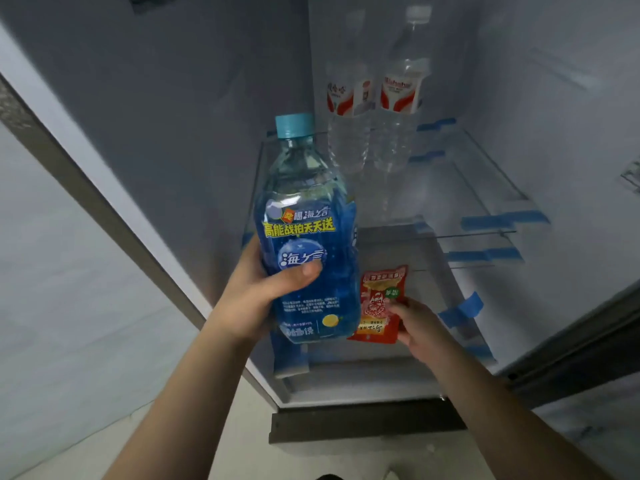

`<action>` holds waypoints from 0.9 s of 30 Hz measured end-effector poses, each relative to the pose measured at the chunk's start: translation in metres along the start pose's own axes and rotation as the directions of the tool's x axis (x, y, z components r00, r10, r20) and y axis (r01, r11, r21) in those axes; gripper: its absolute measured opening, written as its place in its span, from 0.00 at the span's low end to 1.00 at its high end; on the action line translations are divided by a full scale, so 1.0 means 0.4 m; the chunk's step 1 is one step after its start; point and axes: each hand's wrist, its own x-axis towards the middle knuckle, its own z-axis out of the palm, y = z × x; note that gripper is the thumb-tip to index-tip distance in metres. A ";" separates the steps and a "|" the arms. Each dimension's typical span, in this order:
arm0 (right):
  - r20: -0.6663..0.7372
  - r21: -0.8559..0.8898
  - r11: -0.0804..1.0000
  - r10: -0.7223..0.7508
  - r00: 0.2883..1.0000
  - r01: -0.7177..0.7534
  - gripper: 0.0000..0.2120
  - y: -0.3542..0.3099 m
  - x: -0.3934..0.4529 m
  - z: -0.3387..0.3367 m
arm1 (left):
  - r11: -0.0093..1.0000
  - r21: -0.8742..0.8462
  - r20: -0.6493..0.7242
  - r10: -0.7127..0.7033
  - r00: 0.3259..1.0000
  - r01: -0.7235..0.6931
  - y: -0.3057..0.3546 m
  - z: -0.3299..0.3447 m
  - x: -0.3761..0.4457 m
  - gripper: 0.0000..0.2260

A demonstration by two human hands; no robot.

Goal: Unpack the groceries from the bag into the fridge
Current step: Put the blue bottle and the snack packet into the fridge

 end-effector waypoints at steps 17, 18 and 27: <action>0.073 -0.077 0.996 -0.048 0.996 0.054 0.07 -0.026 0.124 0.052 | 1.000 0.012 -0.167 -0.024 0.986 0.026 -0.012 0.001 -0.026 0.28; 0.070 -0.067 0.995 -0.072 0.995 0.076 0.08 -0.029 0.118 0.050 | 1.000 0.011 -0.162 -0.021 0.987 0.023 -0.012 0.004 -0.029 0.28; 0.091 -0.120 0.964 -0.229 0.969 0.239 0.12 -0.011 -0.009 0.019 | 0.998 -0.011 -0.220 -0.065 0.973 0.064 -0.021 0.012 -0.059 0.38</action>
